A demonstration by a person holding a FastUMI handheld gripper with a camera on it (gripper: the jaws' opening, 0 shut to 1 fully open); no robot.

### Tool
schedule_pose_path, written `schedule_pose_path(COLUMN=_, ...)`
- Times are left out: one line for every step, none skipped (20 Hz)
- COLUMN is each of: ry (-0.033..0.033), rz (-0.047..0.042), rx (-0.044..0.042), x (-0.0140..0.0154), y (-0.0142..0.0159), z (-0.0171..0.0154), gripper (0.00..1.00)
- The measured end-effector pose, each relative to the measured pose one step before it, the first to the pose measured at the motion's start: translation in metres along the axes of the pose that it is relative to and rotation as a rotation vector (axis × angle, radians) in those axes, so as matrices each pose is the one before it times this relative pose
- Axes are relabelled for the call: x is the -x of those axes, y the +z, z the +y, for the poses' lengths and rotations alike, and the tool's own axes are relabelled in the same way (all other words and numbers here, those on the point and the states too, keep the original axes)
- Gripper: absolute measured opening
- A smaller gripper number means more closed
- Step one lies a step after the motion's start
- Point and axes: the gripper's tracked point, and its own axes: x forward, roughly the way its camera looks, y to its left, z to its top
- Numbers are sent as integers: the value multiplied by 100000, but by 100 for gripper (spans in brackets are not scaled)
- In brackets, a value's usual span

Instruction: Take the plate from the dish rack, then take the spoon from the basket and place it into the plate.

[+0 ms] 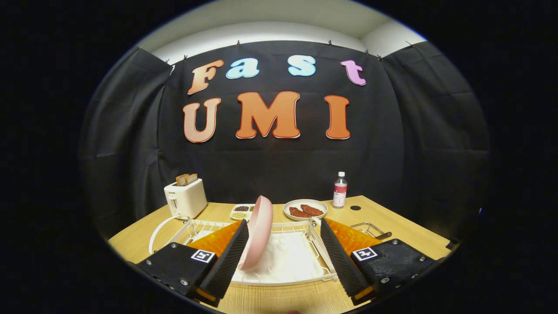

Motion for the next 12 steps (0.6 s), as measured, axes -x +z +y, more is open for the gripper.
schedule_pose_path(ry=-2062, rz=-187, rx=3665, x=-729, y=135, z=362, gripper=99)
schedule_pose_path(ry=-2331, rz=-380, rx=3434, x=-784, y=129, z=210, gripper=99)
schedule_pose_path(ry=-1404, rz=8, rx=2909, x=-743, y=7, z=341, gripper=99)
schedule_pose_path(ry=-1124, rz=606, rx=1781, x=-604, y=-161, z=536, gripper=99)
schedule_pose_path(ry=-685, rz=1191, rx=801, x=-492, y=-396, z=490, gripper=99)
schedule_pose_path(ry=-515, rz=1270, rx=369, x=-412, y=-347, z=341, gripper=99)
schedule_pose_path(ry=-652, rz=1331, rx=789, x=-240, y=-332, z=363, gripper=99)
schedule_pose_path(ry=-754, rz=571, rx=937, x=-489, y=-180, z=253, gripper=99)
schedule_pose_path(ry=-634, rz=161, rx=1088, x=-184, y=-82, z=272, gripper=99)
schedule_pose_path(ry=-904, rz=343, rx=1457, x=-346, y=-177, z=94, gripper=99)
schedule_pose_path(ry=-1210, rz=532, rx=1696, x=-306, y=-173, z=71, gripper=99)
schedule_pose_path(ry=-1278, rz=1281, rx=1115, x=-211, y=-350, z=-65, gripper=99)
